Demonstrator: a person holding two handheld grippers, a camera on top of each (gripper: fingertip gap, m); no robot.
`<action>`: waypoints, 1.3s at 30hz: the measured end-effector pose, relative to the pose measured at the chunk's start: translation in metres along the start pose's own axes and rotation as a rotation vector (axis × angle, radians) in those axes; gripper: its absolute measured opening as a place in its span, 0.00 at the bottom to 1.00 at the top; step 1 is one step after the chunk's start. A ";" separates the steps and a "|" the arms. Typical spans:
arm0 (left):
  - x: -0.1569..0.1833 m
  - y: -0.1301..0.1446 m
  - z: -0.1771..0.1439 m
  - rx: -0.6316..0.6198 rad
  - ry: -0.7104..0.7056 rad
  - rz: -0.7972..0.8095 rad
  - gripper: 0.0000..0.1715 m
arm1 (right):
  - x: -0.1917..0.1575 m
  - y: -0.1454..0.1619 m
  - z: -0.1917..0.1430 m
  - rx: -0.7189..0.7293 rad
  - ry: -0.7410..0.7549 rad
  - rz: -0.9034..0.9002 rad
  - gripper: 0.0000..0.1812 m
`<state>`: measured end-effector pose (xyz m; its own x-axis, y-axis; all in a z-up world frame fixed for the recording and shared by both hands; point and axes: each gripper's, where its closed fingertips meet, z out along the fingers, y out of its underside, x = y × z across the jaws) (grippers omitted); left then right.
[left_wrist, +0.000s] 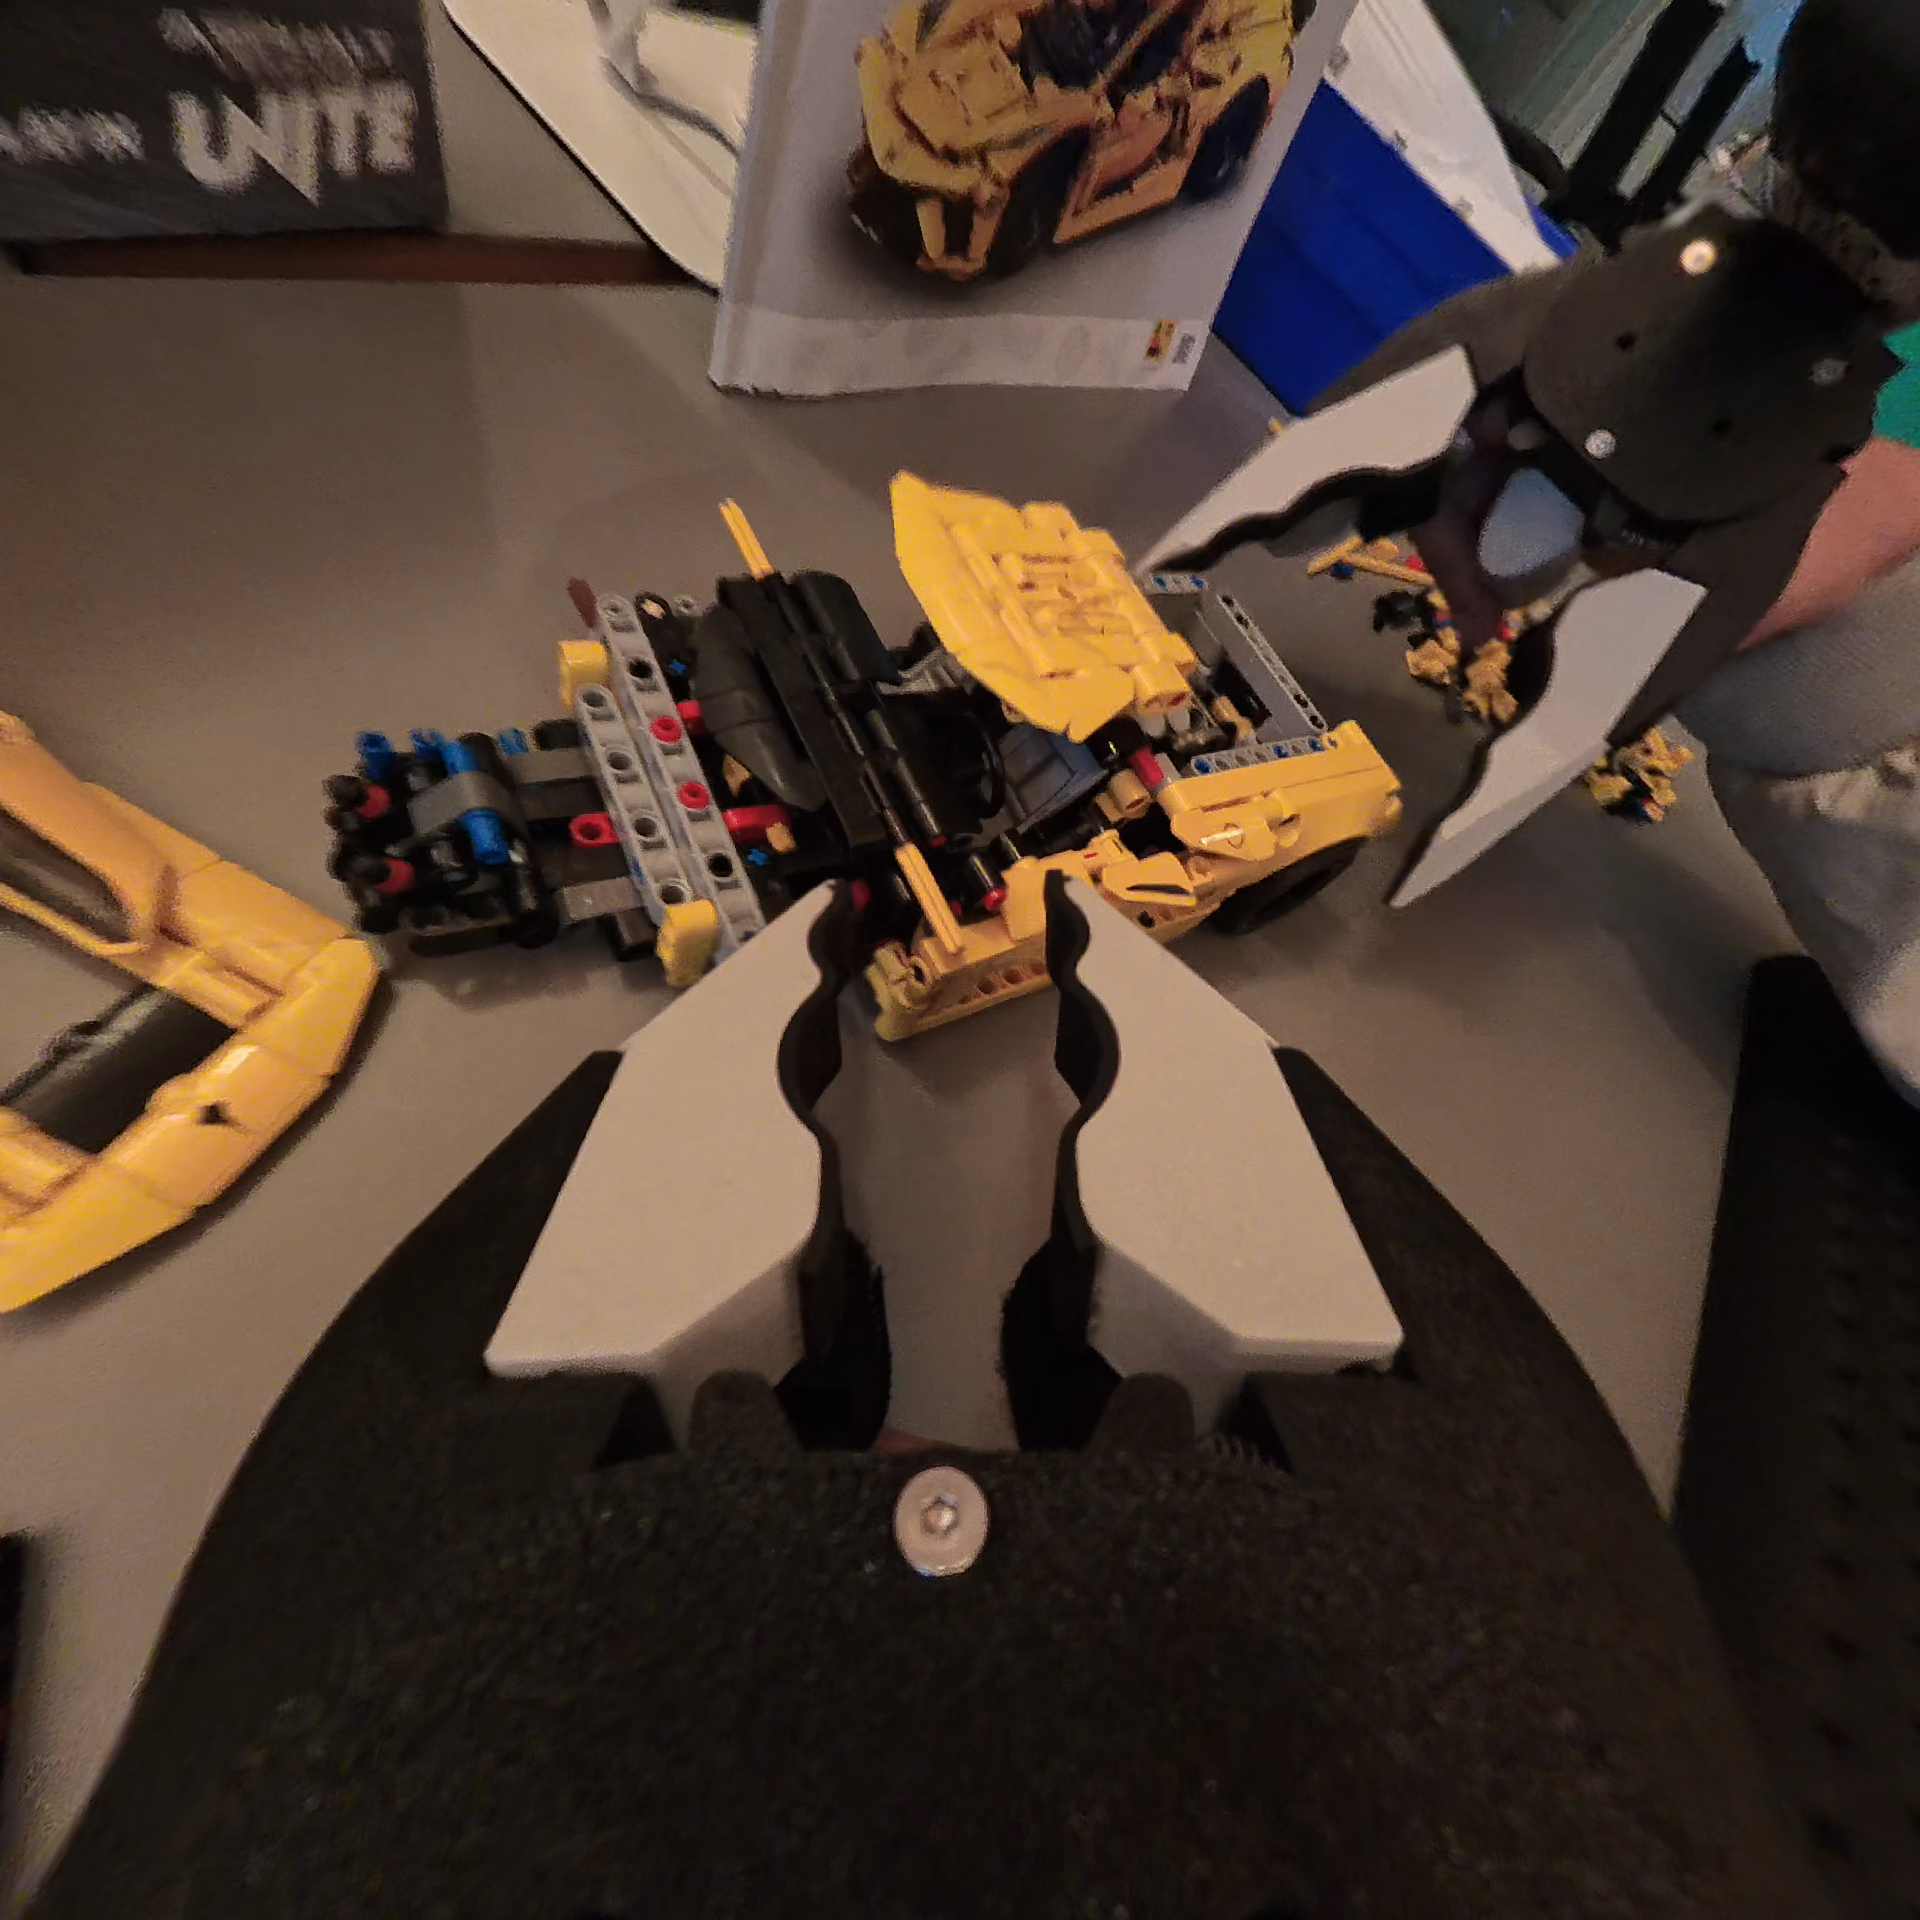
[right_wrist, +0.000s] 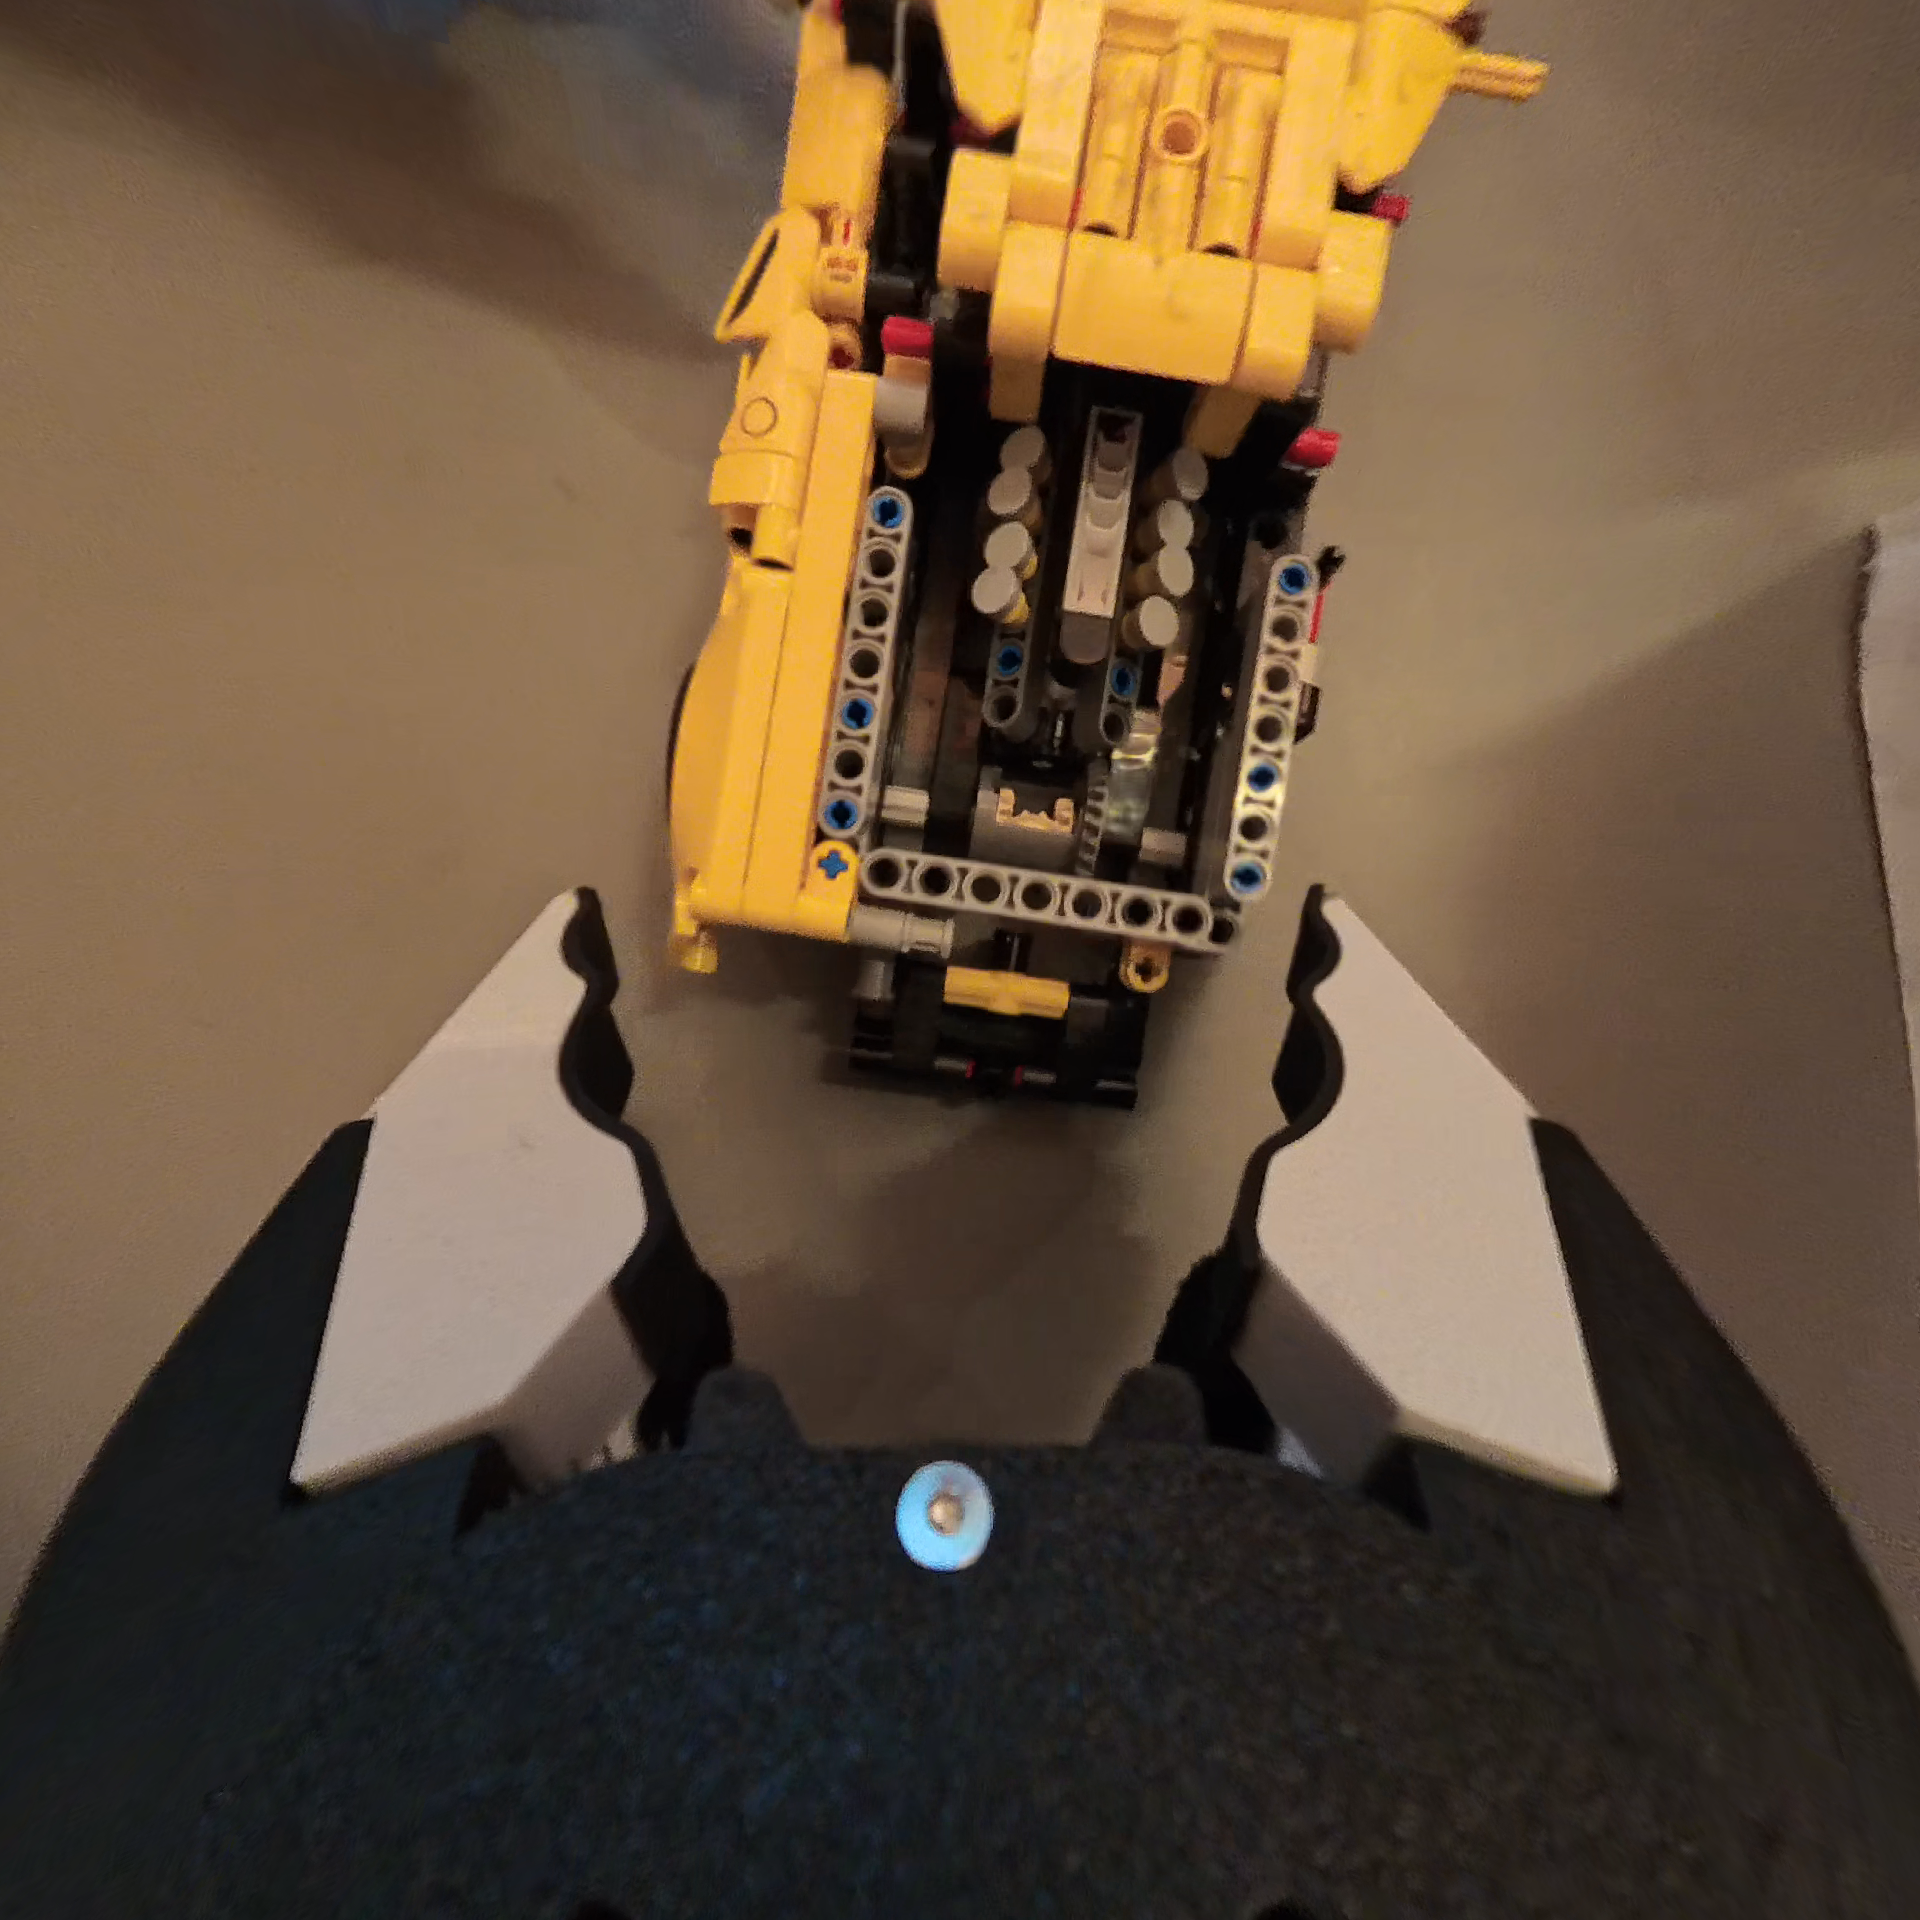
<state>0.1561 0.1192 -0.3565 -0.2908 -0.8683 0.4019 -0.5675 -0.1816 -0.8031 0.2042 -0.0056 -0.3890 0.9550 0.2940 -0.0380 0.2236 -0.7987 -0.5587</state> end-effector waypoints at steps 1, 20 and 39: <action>-0.001 -0.005 -0.005 0.030 -0.020 0.026 0.21 | 0.000 -0.002 -0.006 0.036 0.035 0.019 0.69; 0.047 -0.003 0.035 0.092 -0.205 0.331 0.18 | -0.018 -0.054 -0.001 0.437 0.187 0.199 0.26; 0.041 -0.023 0.043 0.255 -0.453 0.192 0.11 | -0.009 -0.050 -0.016 0.528 0.163 0.240 0.22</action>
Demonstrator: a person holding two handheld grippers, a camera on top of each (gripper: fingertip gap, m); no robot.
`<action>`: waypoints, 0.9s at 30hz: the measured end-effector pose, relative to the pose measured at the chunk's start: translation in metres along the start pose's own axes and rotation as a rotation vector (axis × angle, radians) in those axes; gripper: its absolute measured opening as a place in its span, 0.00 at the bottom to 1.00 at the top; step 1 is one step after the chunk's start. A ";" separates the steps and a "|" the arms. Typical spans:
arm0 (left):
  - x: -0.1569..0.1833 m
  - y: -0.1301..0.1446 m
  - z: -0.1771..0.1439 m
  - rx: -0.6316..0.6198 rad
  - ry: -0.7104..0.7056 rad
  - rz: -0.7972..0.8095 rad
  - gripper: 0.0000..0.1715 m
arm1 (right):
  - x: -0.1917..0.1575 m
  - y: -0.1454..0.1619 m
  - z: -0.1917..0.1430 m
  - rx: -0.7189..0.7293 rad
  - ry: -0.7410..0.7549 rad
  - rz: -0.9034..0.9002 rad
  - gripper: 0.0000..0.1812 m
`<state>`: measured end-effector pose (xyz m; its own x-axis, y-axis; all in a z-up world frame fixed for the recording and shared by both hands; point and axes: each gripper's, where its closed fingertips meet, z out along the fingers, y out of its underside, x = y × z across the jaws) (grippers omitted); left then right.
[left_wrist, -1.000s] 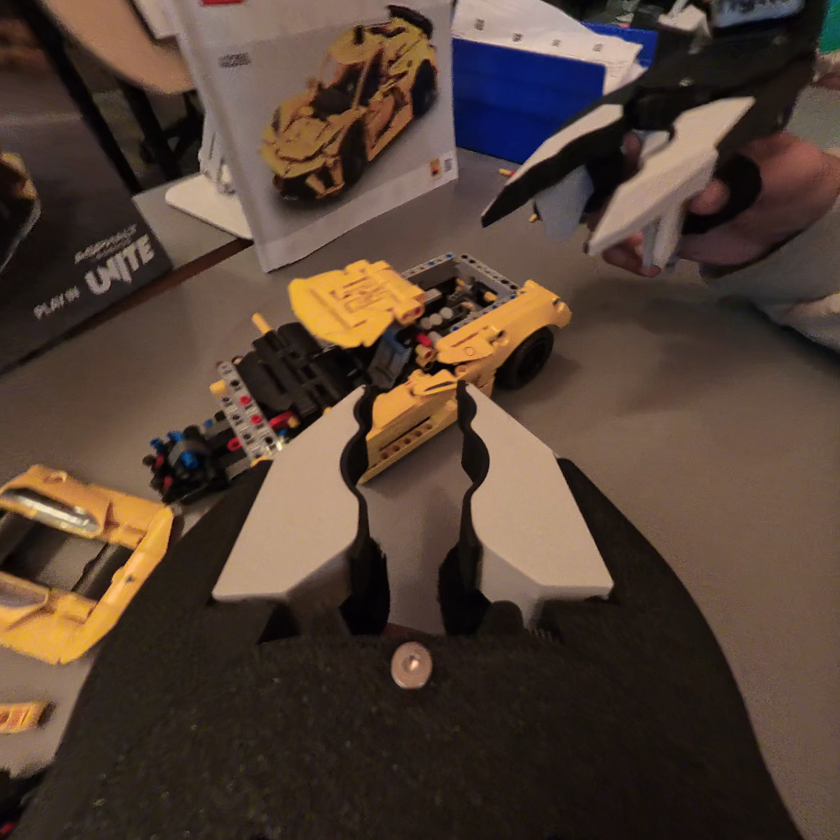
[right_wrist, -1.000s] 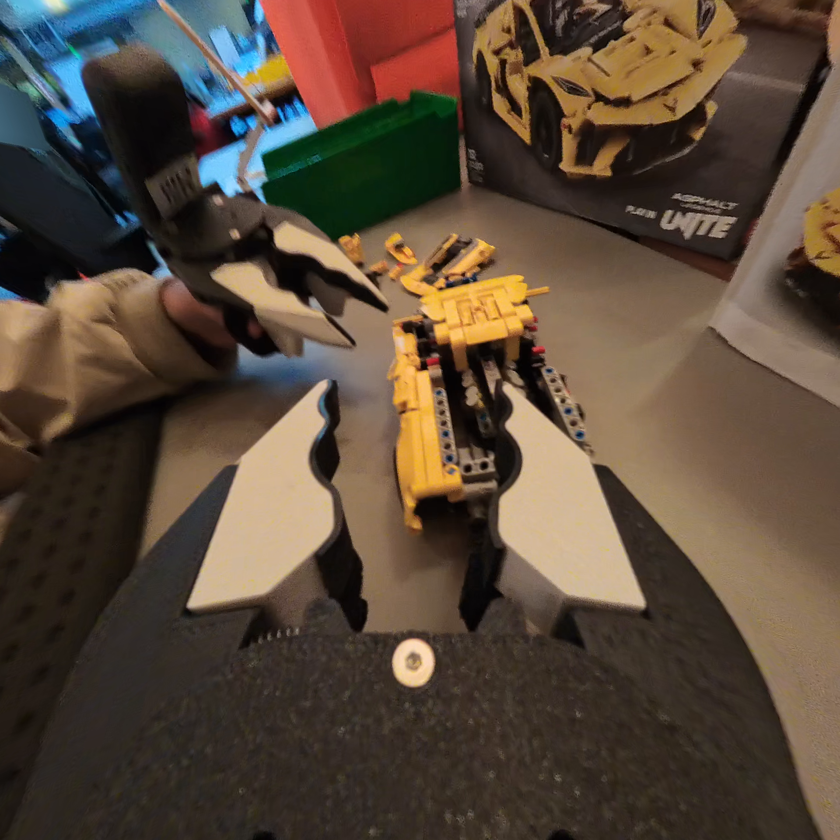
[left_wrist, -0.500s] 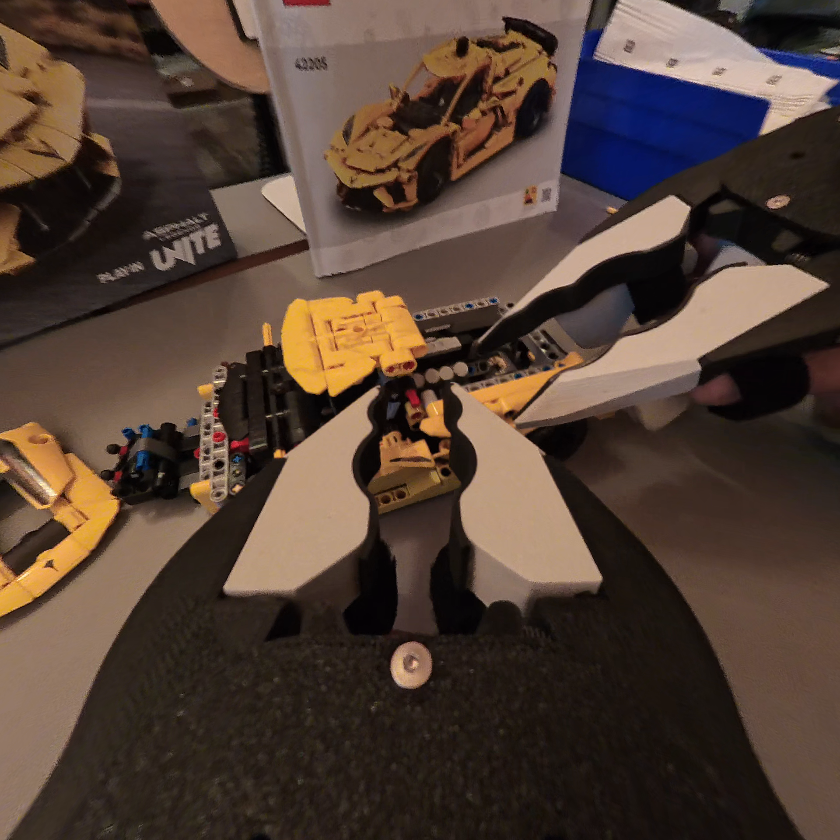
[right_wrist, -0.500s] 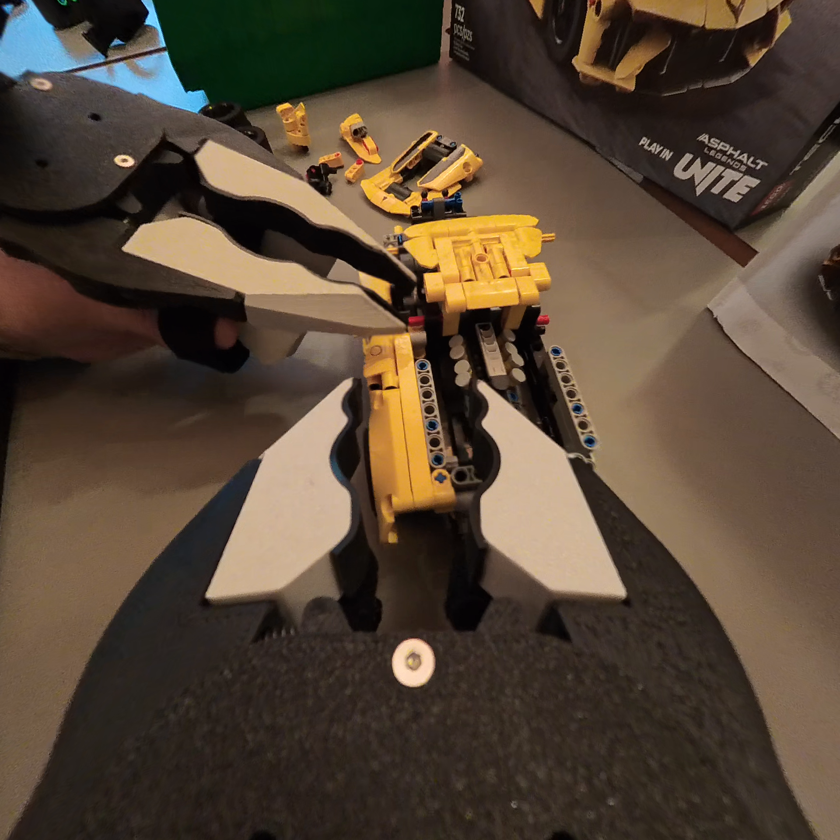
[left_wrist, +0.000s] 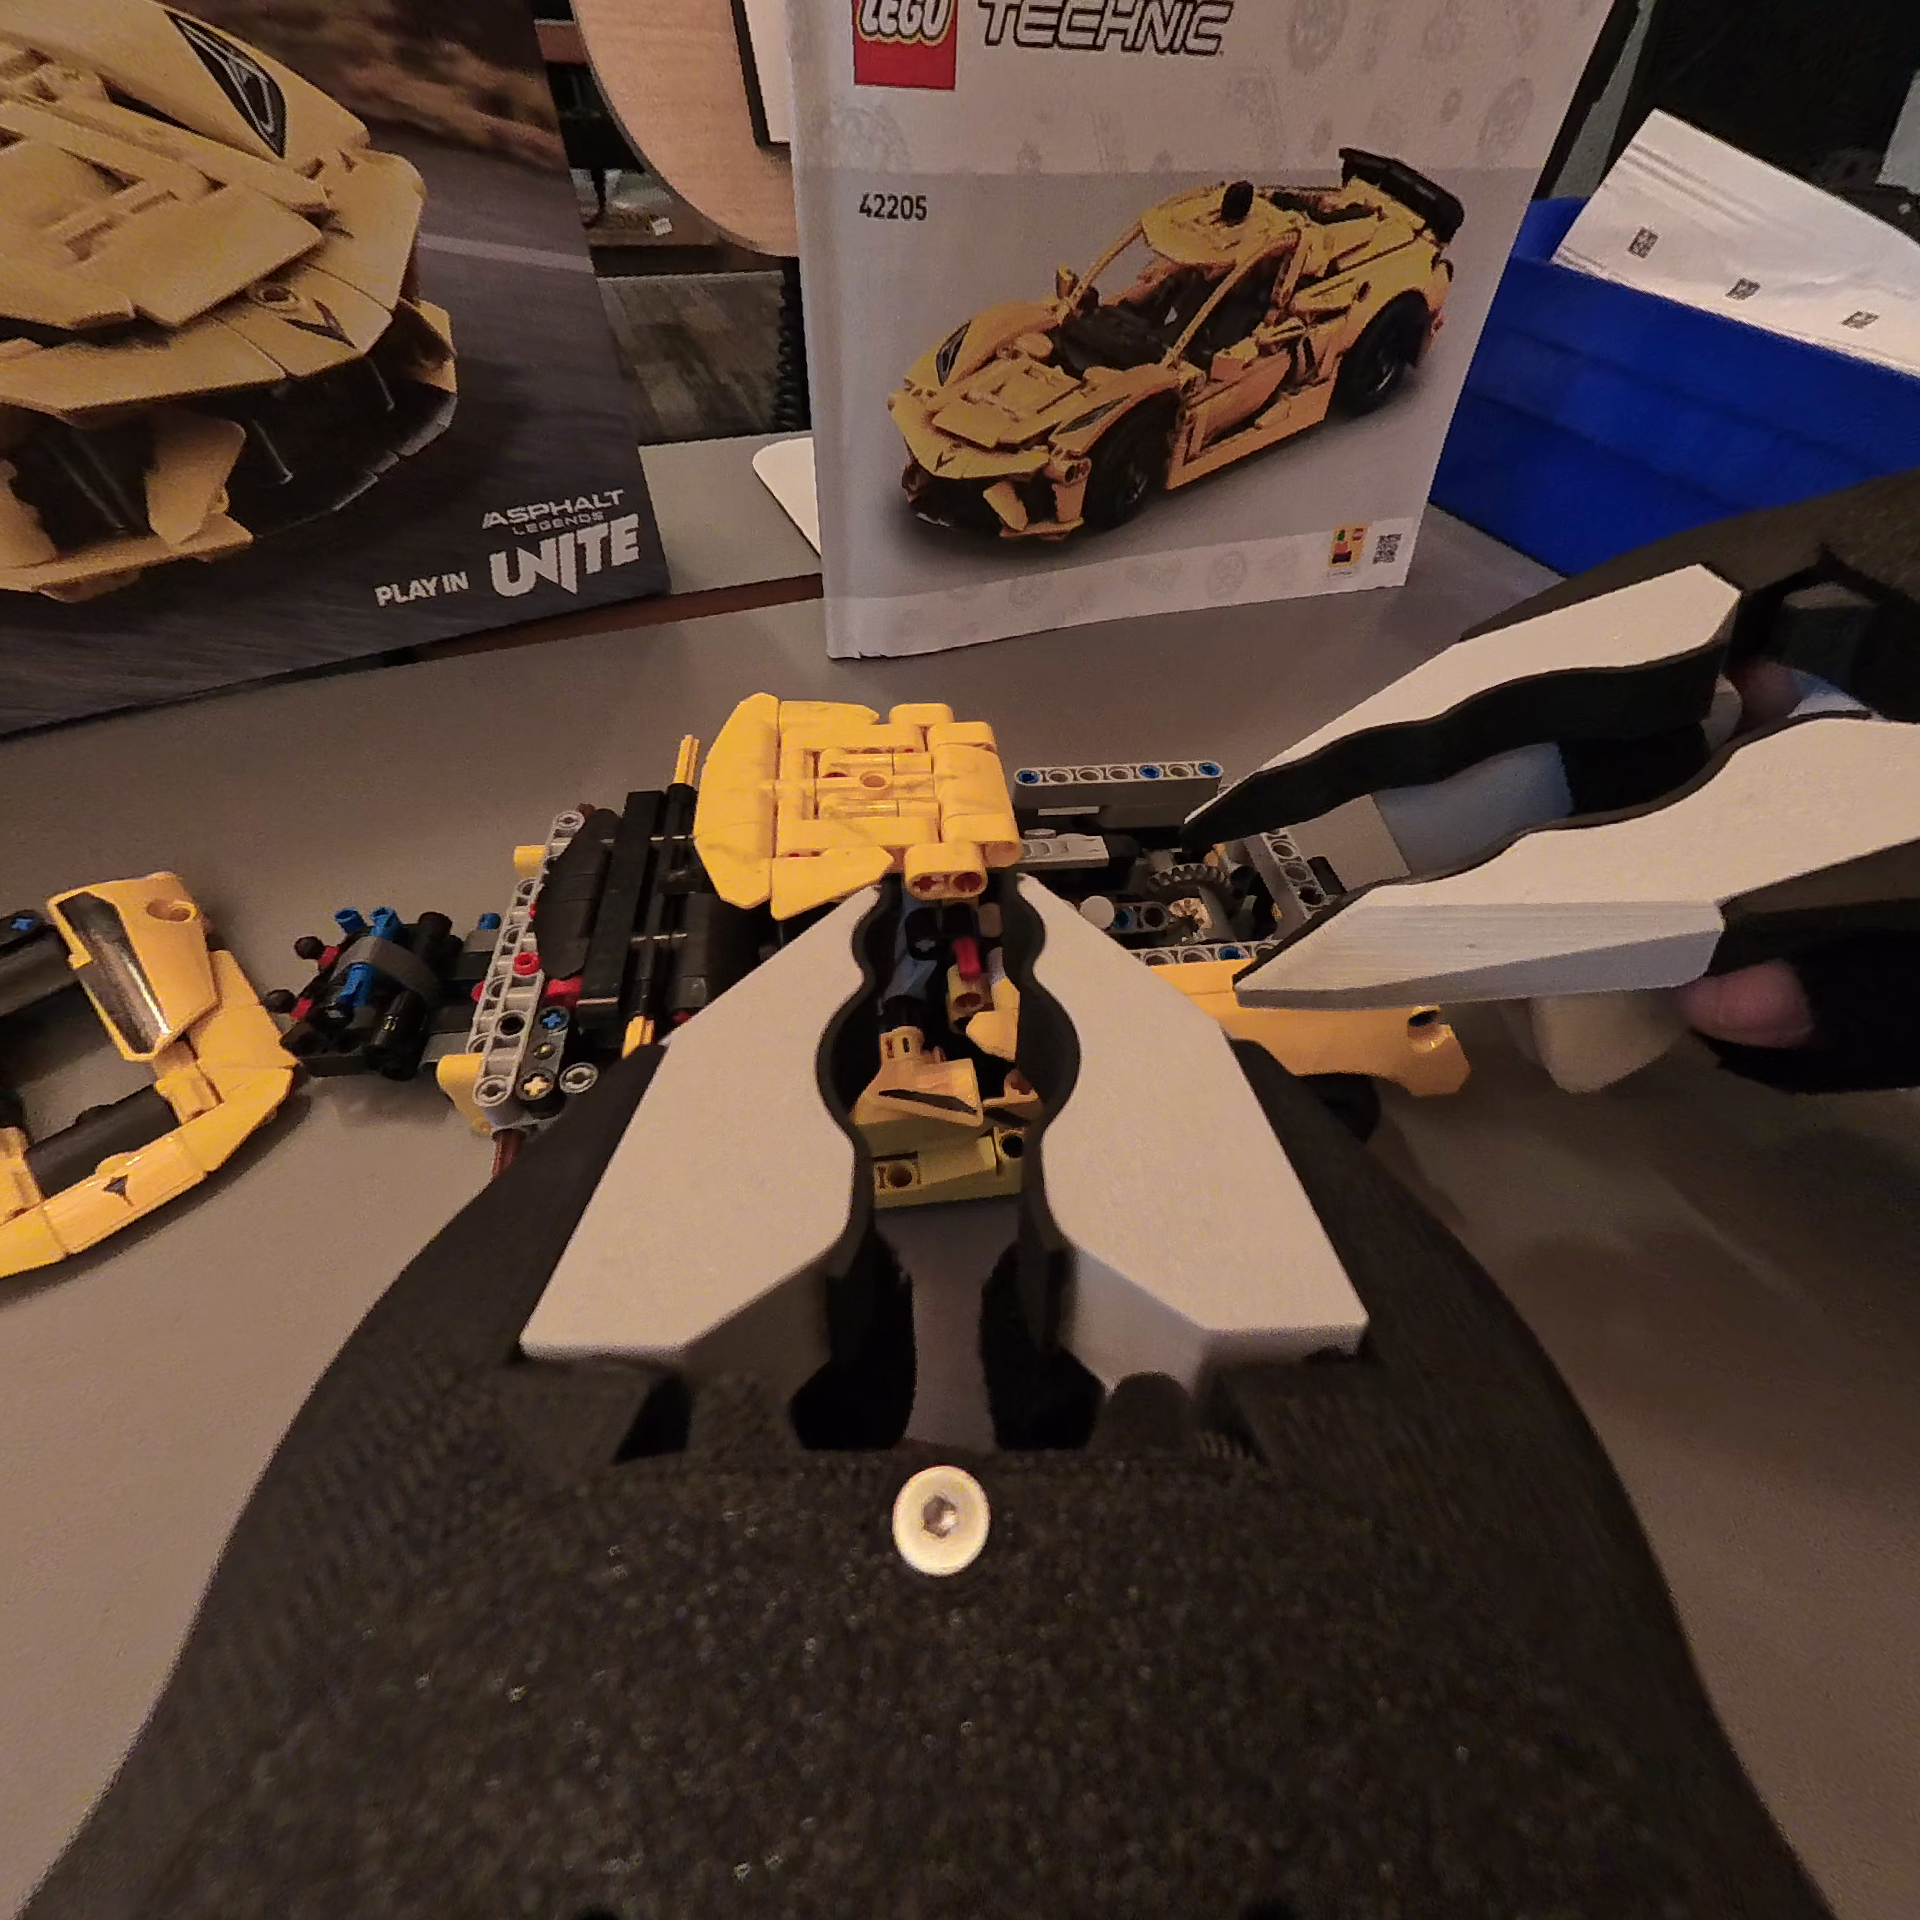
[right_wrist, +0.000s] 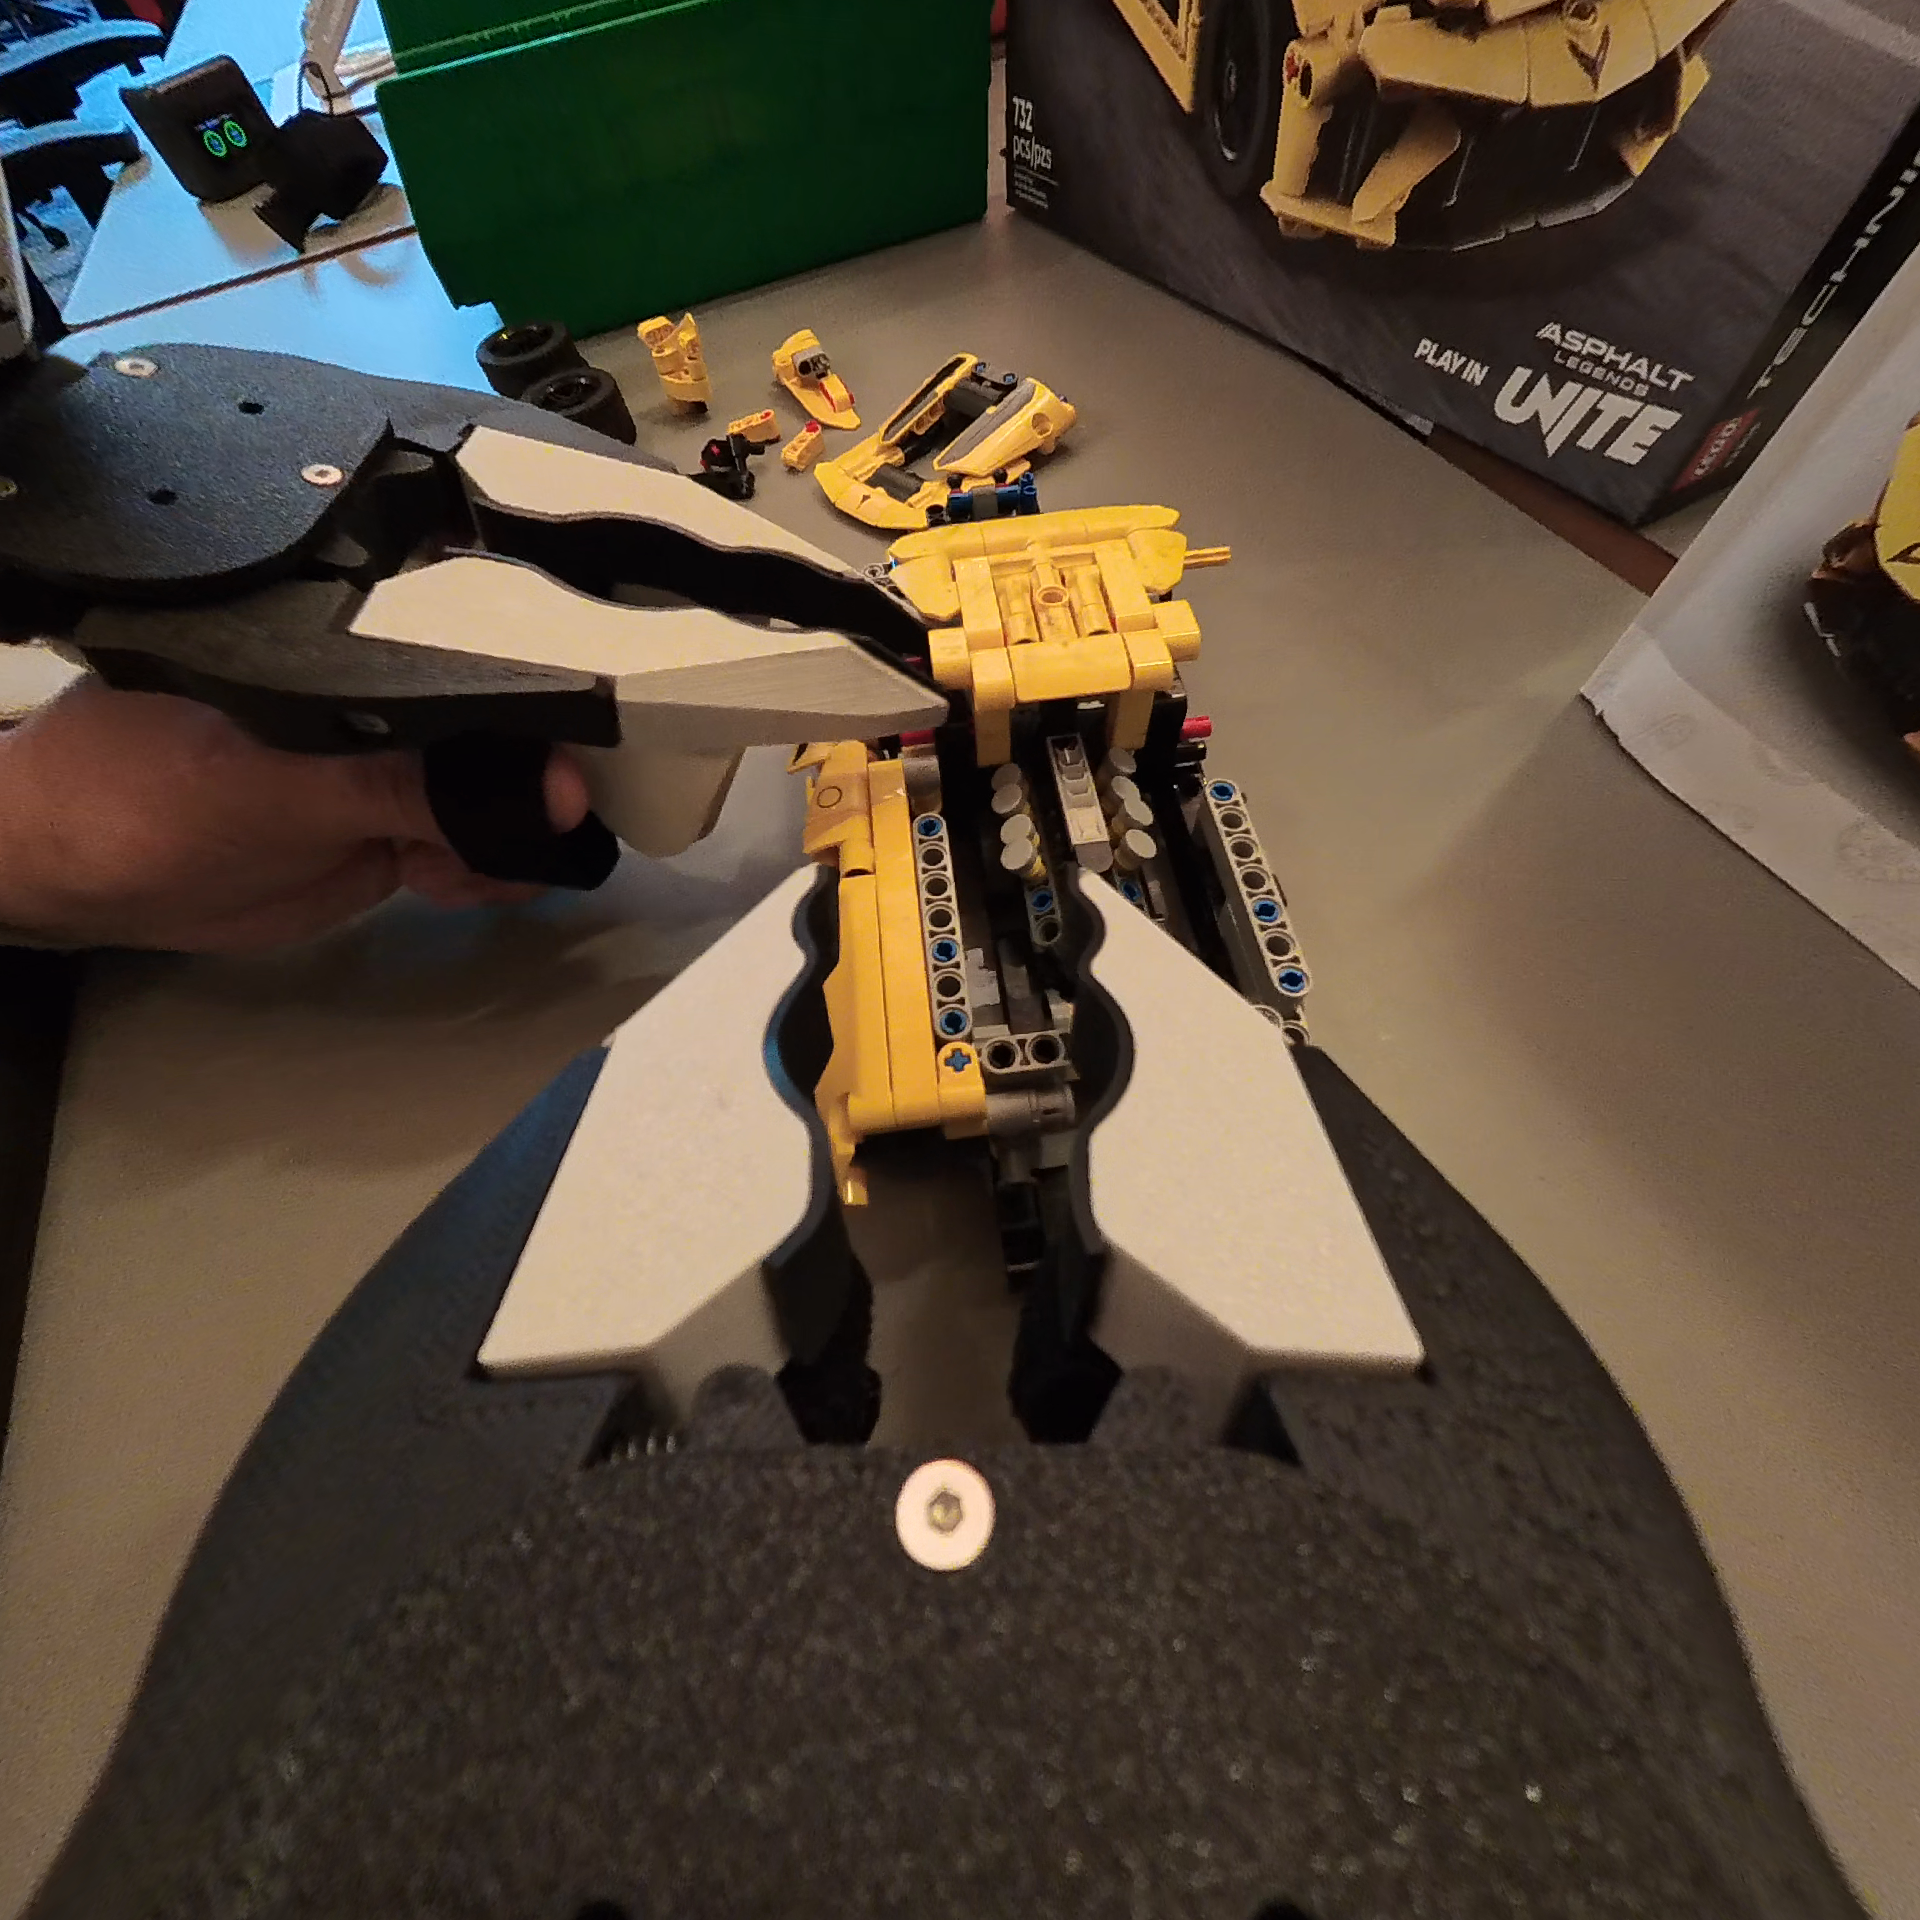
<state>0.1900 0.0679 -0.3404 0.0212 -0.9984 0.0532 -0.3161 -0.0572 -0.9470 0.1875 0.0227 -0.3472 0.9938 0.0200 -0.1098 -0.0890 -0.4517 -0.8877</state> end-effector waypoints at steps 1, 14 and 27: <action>-0.001 0.000 0.001 -0.002 -0.008 0.009 0.10 | 0.000 0.000 0.000 -0.001 -0.006 0.005 0.22; -0.006 -0.008 0.007 0.058 0.130 -0.477 0.10 | -0.002 0.002 0.001 0.000 -0.028 0.013 0.21; -0.009 -0.008 0.007 0.096 0.370 -1.175 0.04 | 0.014 -0.016 -0.003 0.058 0.000 0.012 0.22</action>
